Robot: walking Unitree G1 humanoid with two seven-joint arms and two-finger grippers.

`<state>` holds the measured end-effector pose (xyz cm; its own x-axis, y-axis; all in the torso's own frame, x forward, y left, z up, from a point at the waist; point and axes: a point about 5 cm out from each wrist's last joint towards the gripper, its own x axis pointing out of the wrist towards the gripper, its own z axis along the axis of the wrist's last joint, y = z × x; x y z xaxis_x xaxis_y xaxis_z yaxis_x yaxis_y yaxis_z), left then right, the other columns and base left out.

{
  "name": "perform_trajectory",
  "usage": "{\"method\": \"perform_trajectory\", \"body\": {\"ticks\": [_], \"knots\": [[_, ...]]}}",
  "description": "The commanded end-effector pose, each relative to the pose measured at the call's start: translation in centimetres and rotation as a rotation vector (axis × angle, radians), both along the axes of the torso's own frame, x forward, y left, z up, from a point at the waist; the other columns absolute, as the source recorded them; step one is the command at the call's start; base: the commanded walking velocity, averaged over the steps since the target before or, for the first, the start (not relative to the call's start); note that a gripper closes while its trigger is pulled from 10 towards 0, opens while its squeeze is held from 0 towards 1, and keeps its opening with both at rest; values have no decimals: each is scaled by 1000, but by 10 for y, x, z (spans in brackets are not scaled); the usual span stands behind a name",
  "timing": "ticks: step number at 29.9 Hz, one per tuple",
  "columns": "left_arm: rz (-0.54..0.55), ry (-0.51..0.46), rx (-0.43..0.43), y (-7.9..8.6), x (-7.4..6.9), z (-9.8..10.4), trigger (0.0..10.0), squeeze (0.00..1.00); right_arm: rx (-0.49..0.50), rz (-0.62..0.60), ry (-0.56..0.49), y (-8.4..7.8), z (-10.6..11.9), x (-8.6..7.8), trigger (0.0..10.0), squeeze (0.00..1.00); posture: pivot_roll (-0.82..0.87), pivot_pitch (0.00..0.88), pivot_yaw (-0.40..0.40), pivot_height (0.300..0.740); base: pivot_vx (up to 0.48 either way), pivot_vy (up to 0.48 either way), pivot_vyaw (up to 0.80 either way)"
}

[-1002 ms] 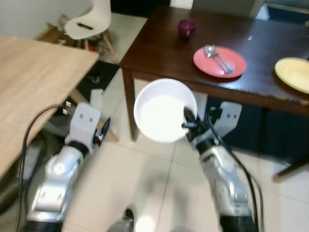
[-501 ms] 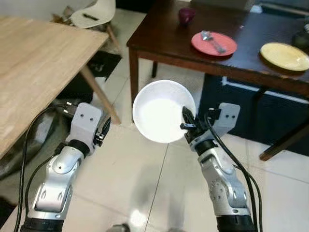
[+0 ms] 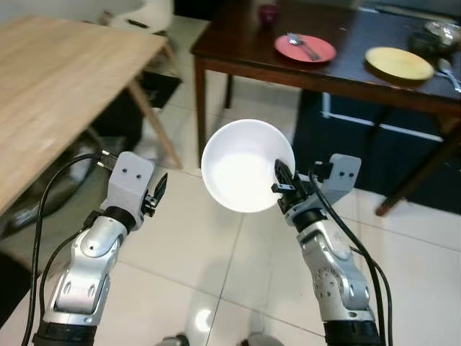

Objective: Setting the table

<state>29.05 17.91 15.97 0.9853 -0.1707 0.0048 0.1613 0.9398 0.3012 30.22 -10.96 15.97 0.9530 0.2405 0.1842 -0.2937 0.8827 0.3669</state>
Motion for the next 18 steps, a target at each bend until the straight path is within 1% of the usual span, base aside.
{"method": "perform_trajectory", "body": {"ticks": [1, 5, 9, 18], "knots": [[-14, 15, 10, -3, -1, -4, 10000, 0, 22, -18, 17, -2, -5, -2, 10000, 0, -57, 25, 48, 740, -341, 0, 0], [-14, 15, 11, -3, 0, -4, 10000, 0, 24, -19, 17, -2, -5, -2, 10000, 0, -57, 26, 49, 740, -309, 0, 0], [-13, 20, 15, -3, 0, -4, 10000, 0, 29, -21, 14, -2, -4, -2, 10000, 0, -56, 27, 50, 740, 0, 0, 0], [-19, 15, -17, -5, 1, -1, 10000, 0, 43, -21, 9, -2, -2, -2, 10000, 0, -55, 27, 51, 740, 0, 0, 0]]}}
